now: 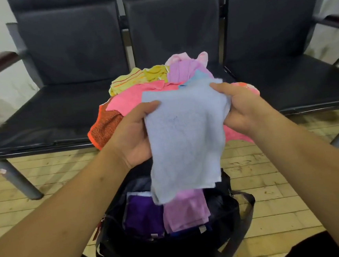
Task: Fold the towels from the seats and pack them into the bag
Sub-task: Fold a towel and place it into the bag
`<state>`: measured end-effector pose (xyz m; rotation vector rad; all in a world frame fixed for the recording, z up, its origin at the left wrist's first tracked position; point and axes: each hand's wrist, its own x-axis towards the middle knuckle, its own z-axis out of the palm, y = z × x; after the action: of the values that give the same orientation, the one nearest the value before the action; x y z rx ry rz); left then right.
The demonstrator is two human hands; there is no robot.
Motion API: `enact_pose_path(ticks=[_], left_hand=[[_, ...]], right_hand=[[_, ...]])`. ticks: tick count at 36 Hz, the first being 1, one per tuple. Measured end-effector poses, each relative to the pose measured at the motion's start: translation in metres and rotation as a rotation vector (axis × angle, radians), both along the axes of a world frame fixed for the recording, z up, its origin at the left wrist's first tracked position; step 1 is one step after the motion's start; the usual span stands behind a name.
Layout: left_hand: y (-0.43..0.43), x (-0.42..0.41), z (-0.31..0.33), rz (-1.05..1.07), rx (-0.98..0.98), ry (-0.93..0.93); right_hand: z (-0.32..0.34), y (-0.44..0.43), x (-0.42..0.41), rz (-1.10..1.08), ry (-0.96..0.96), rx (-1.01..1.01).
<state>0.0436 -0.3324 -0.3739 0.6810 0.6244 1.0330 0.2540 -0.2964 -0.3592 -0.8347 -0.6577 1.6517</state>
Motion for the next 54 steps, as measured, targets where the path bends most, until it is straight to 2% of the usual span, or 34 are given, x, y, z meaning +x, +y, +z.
enact_pose_path(ticks=[3,7,12,18,22,24,29,32,37,39,41,43,48,51,54], left_hand=[[-0.001,0.002,0.006,0.088,0.011,-0.017],[0.003,-0.004,0.01,0.164,0.028,-0.026],[0.008,-0.014,0.011,0.184,0.027,0.028],[0.016,-0.024,0.009,0.217,0.039,0.072],[0.019,-0.026,0.004,0.202,0.021,0.053],[0.018,-0.024,0.004,0.079,0.022,0.05],[0.007,-0.02,-0.007,-0.144,0.038,0.266],[0.003,-0.016,-0.009,-0.084,0.075,0.369],[0.001,-0.011,-0.004,0.097,0.104,0.414],[-0.001,-0.009,-0.002,0.146,0.103,0.364],[-0.002,-0.008,0.001,0.181,0.091,0.308],[-0.002,-0.008,0.004,0.2,0.085,0.261],[0.003,-0.016,0.005,0.195,0.088,0.261],[0.007,-0.025,0.005,0.122,0.116,0.346],[0.013,-0.034,0.004,0.097,0.146,0.516]], right_hand=[[-0.01,0.001,0.004,0.2,0.054,-0.081],[-0.026,-0.005,0.0,0.44,-0.162,-0.071],[-0.025,-0.01,-0.005,0.645,-0.195,0.025],[-0.015,-0.012,-0.018,0.429,-0.371,0.148],[-0.01,-0.016,-0.026,0.338,-0.254,0.151],[-0.008,-0.017,-0.03,0.282,-0.191,0.136],[-0.007,-0.011,-0.03,0.146,-0.064,0.018],[-0.009,-0.005,-0.024,0.119,-0.162,-0.001],[-0.01,-0.005,-0.013,0.188,-0.449,-0.011],[-0.009,-0.007,-0.012,0.234,-0.39,-0.059],[-0.009,-0.006,-0.011,0.215,-0.201,-0.126],[-0.012,-0.006,-0.01,0.231,-0.107,-0.172],[-0.019,-0.014,-0.015,0.512,-0.231,-0.257],[-0.017,-0.011,-0.015,0.458,-0.241,-0.174],[-0.02,-0.005,-0.013,0.345,-0.229,-0.115]])
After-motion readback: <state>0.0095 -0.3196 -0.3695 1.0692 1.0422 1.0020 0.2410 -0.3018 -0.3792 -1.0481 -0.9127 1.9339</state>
